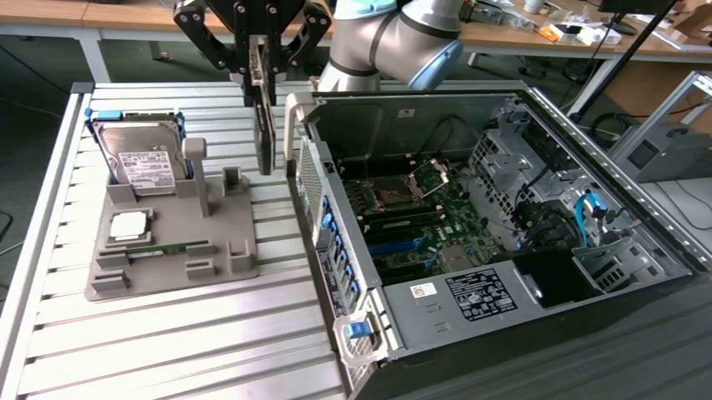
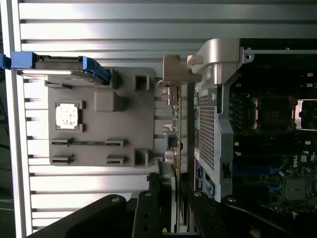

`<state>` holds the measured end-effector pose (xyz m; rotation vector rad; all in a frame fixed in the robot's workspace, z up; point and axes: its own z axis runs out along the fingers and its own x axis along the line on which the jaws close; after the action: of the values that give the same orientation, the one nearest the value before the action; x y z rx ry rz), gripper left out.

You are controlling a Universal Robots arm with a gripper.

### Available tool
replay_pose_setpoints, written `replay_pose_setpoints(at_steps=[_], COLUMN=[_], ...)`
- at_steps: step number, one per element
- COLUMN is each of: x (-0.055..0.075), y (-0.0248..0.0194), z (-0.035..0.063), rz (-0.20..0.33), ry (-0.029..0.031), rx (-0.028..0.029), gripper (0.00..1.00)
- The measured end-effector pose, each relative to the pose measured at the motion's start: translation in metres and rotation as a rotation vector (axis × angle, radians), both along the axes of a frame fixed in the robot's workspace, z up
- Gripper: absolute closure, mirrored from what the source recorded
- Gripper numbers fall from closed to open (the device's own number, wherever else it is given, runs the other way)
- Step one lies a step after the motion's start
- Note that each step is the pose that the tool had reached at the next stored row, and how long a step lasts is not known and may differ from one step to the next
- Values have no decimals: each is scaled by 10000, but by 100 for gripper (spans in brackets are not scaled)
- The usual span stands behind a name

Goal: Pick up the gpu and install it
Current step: 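Pick up the gpu and move the gpu toward the slot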

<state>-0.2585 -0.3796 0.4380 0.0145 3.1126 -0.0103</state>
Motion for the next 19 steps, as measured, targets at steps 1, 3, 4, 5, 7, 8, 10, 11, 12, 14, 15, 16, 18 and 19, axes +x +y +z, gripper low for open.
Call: replay_pose_setpoints(at_steps=[1,3,4,5,7,8,10,11,12,14,15,16,18,19], x=[4,14,18,22,30,34,44,50,55,66,73,78,88,94], y=[-1,-3,-4,-5,-7,-8,-9,-10,-10,-12,-12,-13,-14,-14], z=[0,0,0,0,0,0,0,0,0,0,0,0,0,0], rz=[0,0,1,0,0,0,0,0,0,0,0,0,0,0], ry=[0,0,1,0,0,0,0,0,0,0,0,0,0,0], rx=[0,-1,-1,0,-1,-2,-5,-8,-10,-14,-17,-19,-21,-22], gripper=[73,73,73,73,73,73,73,73,73,73,73,73,73,73])
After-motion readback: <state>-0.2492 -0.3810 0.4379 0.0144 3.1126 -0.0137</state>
